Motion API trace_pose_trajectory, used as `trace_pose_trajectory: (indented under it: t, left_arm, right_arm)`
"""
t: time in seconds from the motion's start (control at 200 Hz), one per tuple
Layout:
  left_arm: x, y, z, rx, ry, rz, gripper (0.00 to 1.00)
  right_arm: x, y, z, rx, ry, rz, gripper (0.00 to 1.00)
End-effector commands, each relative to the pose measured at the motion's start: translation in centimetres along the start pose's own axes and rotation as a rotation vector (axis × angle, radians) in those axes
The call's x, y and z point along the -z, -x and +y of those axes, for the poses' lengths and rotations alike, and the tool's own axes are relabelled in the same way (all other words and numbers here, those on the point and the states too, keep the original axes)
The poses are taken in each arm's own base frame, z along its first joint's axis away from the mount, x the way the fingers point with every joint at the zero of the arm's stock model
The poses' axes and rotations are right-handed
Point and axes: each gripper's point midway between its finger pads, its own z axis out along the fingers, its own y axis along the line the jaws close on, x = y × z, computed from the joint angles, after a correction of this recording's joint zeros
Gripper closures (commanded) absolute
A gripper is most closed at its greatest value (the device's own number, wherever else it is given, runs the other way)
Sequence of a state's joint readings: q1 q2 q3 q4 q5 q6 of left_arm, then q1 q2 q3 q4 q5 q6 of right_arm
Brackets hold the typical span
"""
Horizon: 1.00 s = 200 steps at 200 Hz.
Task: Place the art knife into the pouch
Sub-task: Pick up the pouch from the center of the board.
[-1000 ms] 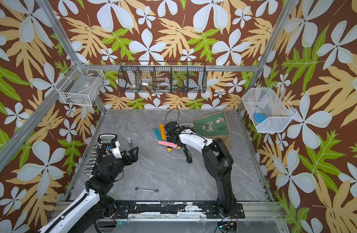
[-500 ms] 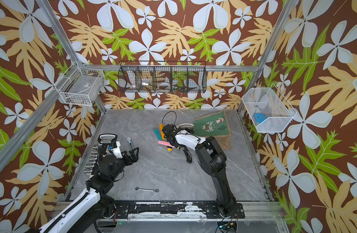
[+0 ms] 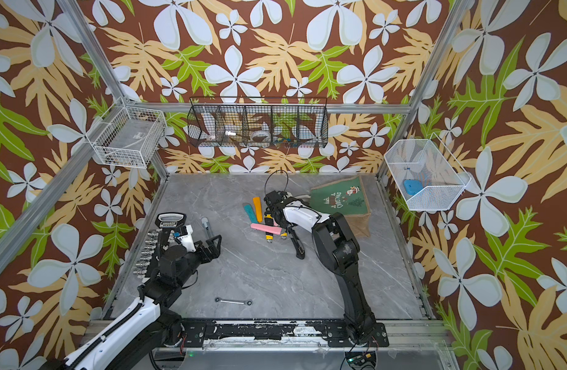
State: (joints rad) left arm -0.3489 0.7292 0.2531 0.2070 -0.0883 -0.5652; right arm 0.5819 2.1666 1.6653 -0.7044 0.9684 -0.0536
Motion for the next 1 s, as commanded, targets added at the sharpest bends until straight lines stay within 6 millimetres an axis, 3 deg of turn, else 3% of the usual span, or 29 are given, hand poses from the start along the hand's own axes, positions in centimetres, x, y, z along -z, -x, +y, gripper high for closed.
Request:
trace_pose_trajectory:
  t: [0.0, 0.15, 0.671, 0.997]
  left_arm:
    - [0.0, 0.9, -1.0, 0.001, -0.037, -0.025, 0.00]
    - [-0.7, 0.6, -1.2, 0.014, -0.049, -0.011, 0.00]
    - [-3.1, 2.4, -7.8, 0.091, -0.274, 0.057, 0.01]
    - [-5.2, 2.5, -14.3, 0.099, -0.431, 0.123, 0.01]
  right_arm:
    - [0.8, 0.4, -1.1, -0.094, 0.043, -0.034, 1.00]
    - [2.6, 0.6, -3.3, -0.201, 0.087, -0.092, 1.00]
    - [8.3, 0.1, -10.1, -0.467, 0.173, -0.236, 1.00]
    - [11.3, -0.3, -13.1, -0.590, 0.252, -0.331, 1.00]
